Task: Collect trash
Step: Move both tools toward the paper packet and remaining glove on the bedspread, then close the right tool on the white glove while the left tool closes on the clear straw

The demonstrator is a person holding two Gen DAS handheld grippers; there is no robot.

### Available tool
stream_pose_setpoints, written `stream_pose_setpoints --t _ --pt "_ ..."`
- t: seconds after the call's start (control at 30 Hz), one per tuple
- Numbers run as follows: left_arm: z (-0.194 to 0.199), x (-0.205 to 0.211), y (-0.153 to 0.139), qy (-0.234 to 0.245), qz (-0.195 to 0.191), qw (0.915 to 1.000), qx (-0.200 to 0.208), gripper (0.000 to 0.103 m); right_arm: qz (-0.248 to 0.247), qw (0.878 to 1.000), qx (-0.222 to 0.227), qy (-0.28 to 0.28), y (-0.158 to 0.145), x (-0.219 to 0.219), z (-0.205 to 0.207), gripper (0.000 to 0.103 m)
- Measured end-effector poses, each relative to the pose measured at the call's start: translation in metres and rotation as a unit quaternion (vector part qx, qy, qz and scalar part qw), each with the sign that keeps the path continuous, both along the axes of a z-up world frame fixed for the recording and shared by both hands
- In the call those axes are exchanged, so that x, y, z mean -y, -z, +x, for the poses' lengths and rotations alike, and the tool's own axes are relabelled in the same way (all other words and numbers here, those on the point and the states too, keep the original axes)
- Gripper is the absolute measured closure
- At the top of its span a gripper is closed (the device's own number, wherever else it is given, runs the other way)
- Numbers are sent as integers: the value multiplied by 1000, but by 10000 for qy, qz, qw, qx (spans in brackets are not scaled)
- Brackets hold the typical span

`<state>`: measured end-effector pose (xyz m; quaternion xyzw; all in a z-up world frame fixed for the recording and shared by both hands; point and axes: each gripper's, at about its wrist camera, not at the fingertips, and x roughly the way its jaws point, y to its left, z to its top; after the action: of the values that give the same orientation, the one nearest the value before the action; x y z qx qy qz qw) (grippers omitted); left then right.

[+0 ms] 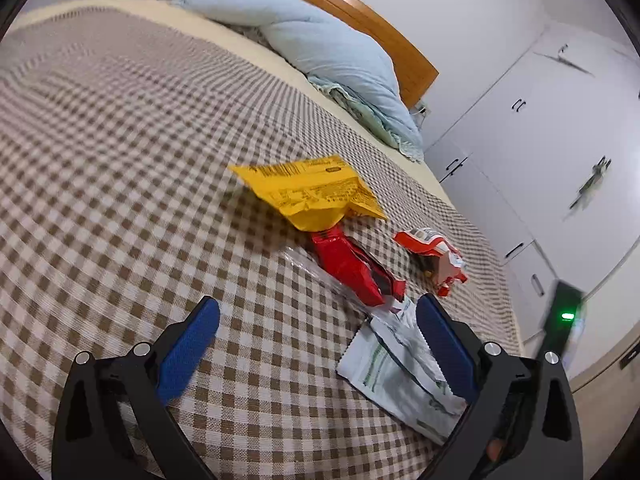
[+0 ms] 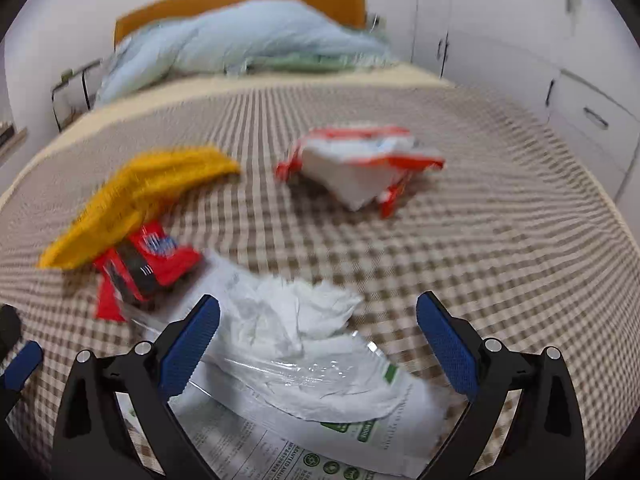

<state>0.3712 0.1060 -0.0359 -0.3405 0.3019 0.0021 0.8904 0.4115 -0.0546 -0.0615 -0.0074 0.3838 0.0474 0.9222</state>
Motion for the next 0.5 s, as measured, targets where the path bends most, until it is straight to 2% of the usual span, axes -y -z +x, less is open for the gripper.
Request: stream_pose_setpoints --t 0.03,0.1,0.2,0.3,0.5 --pt "-1 -1 1 -2 -18 10000 3 8 38 9999 -84 -39 2 0 1 32" --pt "-1 1 1 26 10 10000 26 8 259 9991 -315 -122 8 3 2 60" --pt "0 3 2 97 17 9999 26 8 357 9983 -310 -332 6 5 -9 90" --pt "0 7 2 138 13 9999 20 8 447 9980 -268 -350 2 14 -39 91" --pt "4 29 -1 574 104 9980 -243 8 1131 9935 -45 -114 -15 41 -100 92"
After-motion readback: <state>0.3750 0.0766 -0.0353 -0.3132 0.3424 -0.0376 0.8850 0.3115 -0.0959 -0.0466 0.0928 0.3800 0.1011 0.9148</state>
